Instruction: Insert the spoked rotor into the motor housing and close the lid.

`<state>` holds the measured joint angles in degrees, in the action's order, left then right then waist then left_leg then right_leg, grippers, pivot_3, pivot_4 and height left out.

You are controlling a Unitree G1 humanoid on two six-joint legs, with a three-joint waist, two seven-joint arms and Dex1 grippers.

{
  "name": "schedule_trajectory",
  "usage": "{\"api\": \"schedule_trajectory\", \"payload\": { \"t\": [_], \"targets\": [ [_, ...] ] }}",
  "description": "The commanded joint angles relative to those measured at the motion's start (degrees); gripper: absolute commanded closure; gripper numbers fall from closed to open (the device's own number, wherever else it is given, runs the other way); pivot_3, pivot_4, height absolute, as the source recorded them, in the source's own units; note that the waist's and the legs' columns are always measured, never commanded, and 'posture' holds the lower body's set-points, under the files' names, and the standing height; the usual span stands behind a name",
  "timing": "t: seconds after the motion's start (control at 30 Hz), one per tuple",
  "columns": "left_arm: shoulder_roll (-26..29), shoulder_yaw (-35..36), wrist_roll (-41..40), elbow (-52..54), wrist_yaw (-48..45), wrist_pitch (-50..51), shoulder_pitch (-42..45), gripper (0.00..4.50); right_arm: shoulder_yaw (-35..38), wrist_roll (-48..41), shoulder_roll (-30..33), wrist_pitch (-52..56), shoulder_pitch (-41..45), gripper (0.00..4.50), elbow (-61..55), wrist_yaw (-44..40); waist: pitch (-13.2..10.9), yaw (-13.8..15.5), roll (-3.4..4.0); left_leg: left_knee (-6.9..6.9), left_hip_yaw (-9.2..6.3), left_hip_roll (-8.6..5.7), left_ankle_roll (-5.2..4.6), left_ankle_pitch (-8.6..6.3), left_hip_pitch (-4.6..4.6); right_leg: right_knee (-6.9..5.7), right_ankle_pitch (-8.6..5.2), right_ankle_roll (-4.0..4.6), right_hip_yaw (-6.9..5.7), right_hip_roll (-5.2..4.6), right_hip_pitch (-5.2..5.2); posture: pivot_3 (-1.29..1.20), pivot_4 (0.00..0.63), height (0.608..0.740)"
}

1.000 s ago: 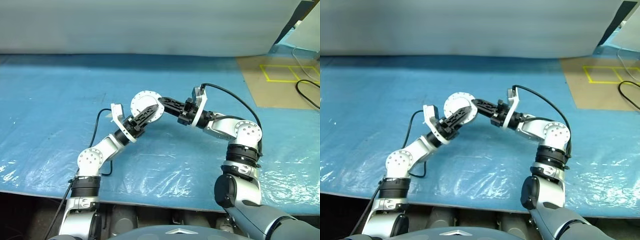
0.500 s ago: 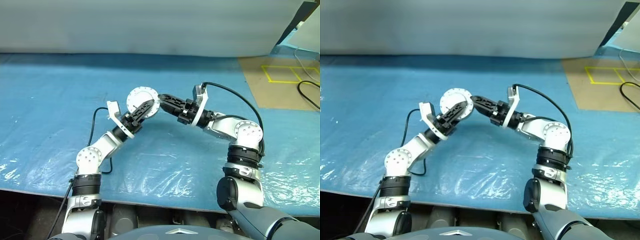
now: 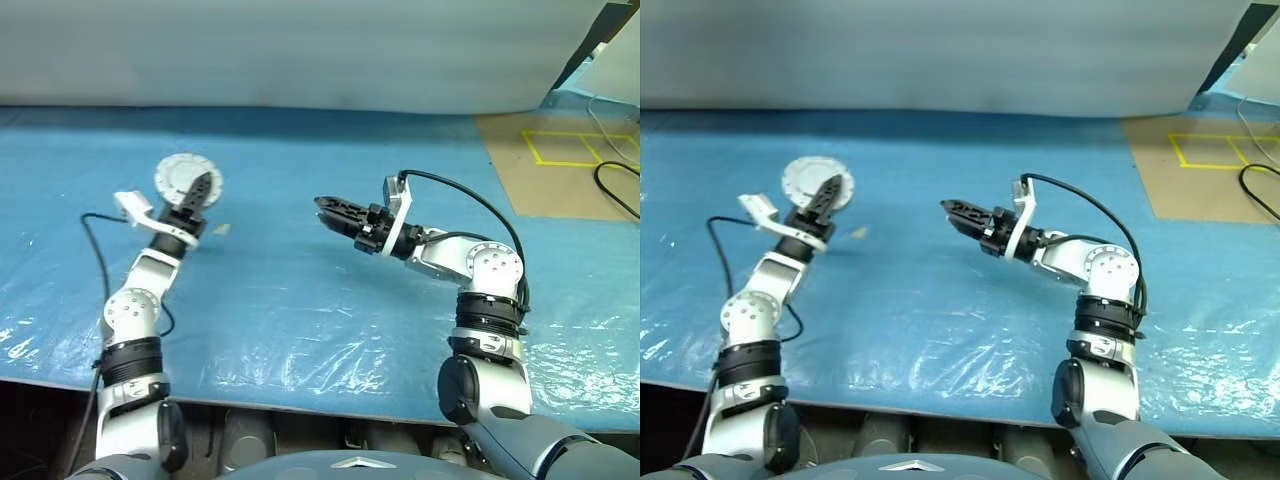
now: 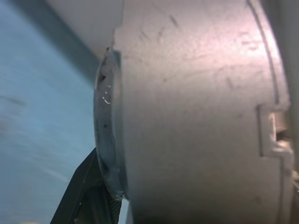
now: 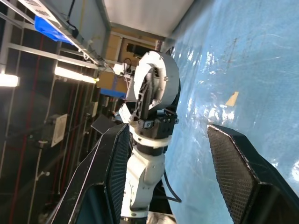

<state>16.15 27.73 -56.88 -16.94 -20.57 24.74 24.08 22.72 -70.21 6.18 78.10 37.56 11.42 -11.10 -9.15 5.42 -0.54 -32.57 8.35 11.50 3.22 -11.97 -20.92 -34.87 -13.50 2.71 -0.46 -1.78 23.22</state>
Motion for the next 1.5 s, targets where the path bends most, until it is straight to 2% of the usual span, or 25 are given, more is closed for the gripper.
{"api": "schedule_trajectory", "payload": {
  "t": [0.03,0.23,0.43,0.57,0.63,0.93,1.1,1.3,1.4,1.5],
  "targets": [
    [4.1,2.0,4.8,-5.3,-2.6,-4.8,2.5,2.03,-0.9,0.2,0.7,-0.9,-0.1,1.73,-0.7,-1.9,0.0,0.1,-0.01,-0.02,-0.01,0.01,0.0,0.0,-0.04,0.01,0.0,0.0,-0.02,0.0,0.0,0.0,0.15,0.74],
    [5.7,-0.1,9.9,-14.5,-6.5,-4.0,4.7,2.03,-2.5,1.6,0.8,-1.4,-0.2,1.73,-0.8,-3.5,0.0,0.5,-0.02,-0.15,-0.06,-0.06,0.0,0.0,-0.2,-0.04,0.0,0.0,-0.36,-0.35,-0.01,0.0,0.15,0.74],
    [2.9,0.5,9.3,-15.7,-7.1,0.0,5.6,2.03,-3.3,2.7,0.9,-1.5,-1.0,1.73,-1.5,-4.1,0.0,0.2,-0.08,-0.23,-0.06,-0.12,-0.01,0.0,-0.2,-0.11,0.03,-0.02,-0.42,-0.5,-0.05,0.0,0.15,0.74],
    [1.6,2.3,10.4,-16.7,-3.1,-1.0,6.4,0.69,-3.4,3.1,0.9,-1.9,-1.5,1.69,-1.8,-3.9,0.0,0.2,-0.08,-0.25,-0.06,-0.13,-0.01,0.01,-0.17,-0.16,0.03,-0.01,-0.42,-0.51,-0.05,0.0,0.15,0.74],
    [2.5,2.3,12.8,-20.8,-2.3,-2.2,6.6,0.09,-3.6,3.4,0.9,-2.0,-1.8,1.69,-2.1,-3.8,0.0,0.1,-0.08,-0.27,-0.06,-0.12,-0.01,0.01,-0.13,-0.2,0.03,0.0,-0.41,-0.51,-0.06,0.0,0.15,0.74],
    [6.3,4.5,16.2,-26.2,0.3,-6.4,6.1,0.09,-4.4,4.9,0.8,-2.4,-2.4,1.69,-2.3,-4.6,0.0,-1.1,-0.01,-0.16,-0.01,-0.16,-0.01,0.01,0.55,-0.27,0.02,0.01,-0.14,-0.5,-0.47,0.0,0.15,0.74],
    [10.0,6.7,17.9,-28.5,1.6,-11.0,4.5,0.09,-4.8,5.3,0.7,-2.8,-2.6,1.69,-2.1,-5.0,0.0,-1.9,-0.01,-0.06,0.04,-0.16,-0.01,0.01,0.71,-0.23,0.01,0.03,-0.03,-0.44,-0.51,0.0,0.15,0.74],
    [13.9,9.0,19.3,-32.3,1.9,-16.9,4.2,0.09,-5.3,6.0,0.6,-3.2,-2.7,1.69,-1.9,-5.6,0.0,-1.6,-0.01,0.24,0.05,-0.18,0.0,0.02,0.69,0.04,0.0,0.04,-0.05,-0.45,-0.5,0.0,0.15,0.74],
    [14.1,8.8,17.9,-28.6,-3.0,-15.1,3.2,0.09,-5.6,6.3,0.7,-3.3,-2.7,1.69,-2.2,-6.2,0.0,-1.3,-0.01,0.33,0.05,-0.23,0.0,0.02,0.64,0.11,-0.01,0.04,-0.07,-0.46,-0.47,0.0,0.15,0.74],
    [12.1,6.3,13.9,-15.9,-10.2,-8.3,-0.8,0.09,-6.5,7.1,1.9,-3.9,-3.0,1.69,-4.0,-8.1,0.0,-1.3,-0.04,0.33,0.05,-0.18,0.0,0.02,0.51,0.13,-0.01,0.05,-0.13,-0.5,-0.38,0.0,0.15,0.74]
  ]
}}
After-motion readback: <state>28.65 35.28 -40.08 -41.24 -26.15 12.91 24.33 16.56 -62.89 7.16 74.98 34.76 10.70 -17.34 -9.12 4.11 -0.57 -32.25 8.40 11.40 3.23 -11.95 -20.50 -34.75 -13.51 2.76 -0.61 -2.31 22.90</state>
